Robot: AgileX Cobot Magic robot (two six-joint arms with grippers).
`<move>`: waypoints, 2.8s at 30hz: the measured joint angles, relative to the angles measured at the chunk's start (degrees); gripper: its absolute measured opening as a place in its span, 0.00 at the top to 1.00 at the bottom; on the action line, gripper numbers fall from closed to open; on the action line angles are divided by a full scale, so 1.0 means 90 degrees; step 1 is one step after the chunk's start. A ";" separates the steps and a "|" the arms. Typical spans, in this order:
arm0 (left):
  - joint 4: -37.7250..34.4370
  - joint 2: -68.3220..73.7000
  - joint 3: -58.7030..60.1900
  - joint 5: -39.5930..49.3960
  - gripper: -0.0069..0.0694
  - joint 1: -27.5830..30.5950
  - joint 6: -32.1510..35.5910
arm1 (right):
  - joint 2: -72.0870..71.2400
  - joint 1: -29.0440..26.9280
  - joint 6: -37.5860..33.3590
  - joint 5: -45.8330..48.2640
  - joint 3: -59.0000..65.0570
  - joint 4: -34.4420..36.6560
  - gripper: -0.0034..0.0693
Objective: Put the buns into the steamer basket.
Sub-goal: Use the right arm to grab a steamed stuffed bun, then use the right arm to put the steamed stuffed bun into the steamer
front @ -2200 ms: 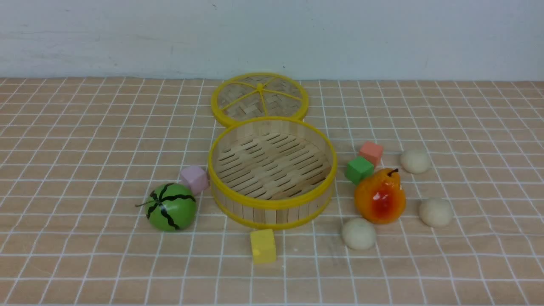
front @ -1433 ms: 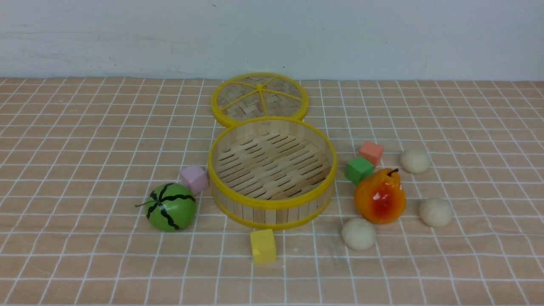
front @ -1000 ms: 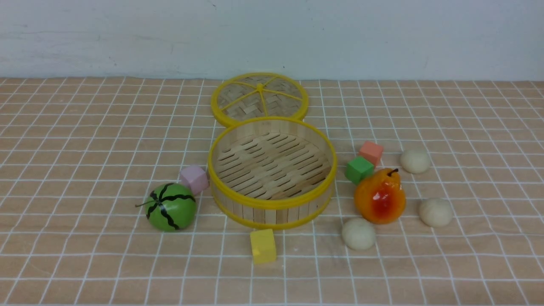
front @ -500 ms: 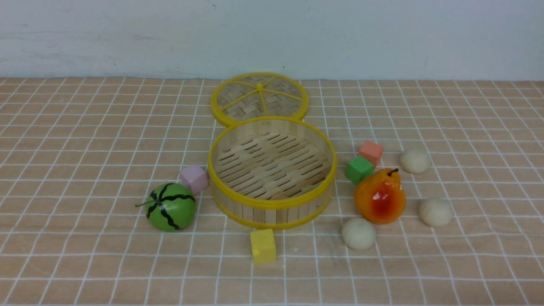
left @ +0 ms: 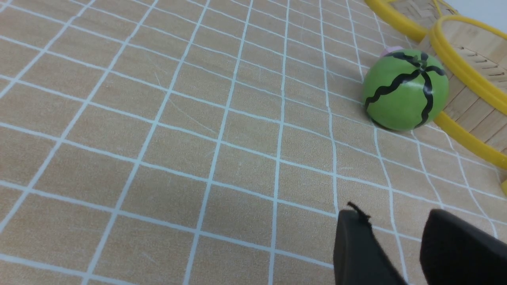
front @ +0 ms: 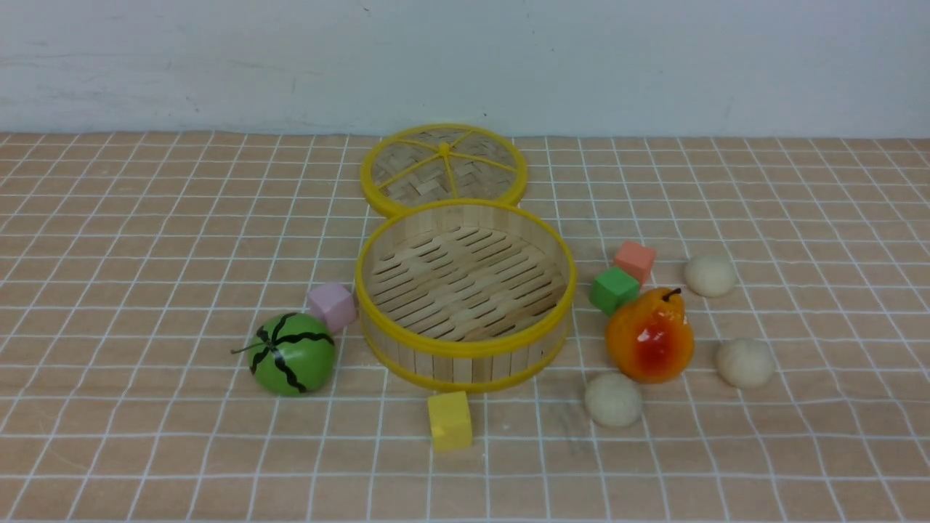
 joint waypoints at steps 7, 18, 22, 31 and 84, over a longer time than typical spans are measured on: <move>0.0000 0.0000 0.0000 0.0000 0.59 0.0000 0.0000 | 0.1343 0.0000 0.0152 0.0369 -0.0306 -0.0163 0.71; 0.0000 0.0000 0.0000 0.0000 0.59 0.0000 0.0000 | 0.3397 0.0000 -0.1002 0.1431 -0.0843 0.0608 0.69; 0.0000 0.0000 0.0000 0.0000 0.59 0.0000 0.0000 | 0.4386 0.0000 -0.1195 0.1700 -0.1448 0.0670 0.68; 0.0000 0.0000 0.0000 0.0000 0.59 0.0000 0.0000 | 0.6668 0.0666 -0.1226 0.1655 -0.2814 0.0701 0.63; 0.0000 0.0000 0.0000 0.0000 0.59 0.0000 0.0000 | 0.9209 0.2683 -0.0452 0.0616 -0.6020 0.0563 0.96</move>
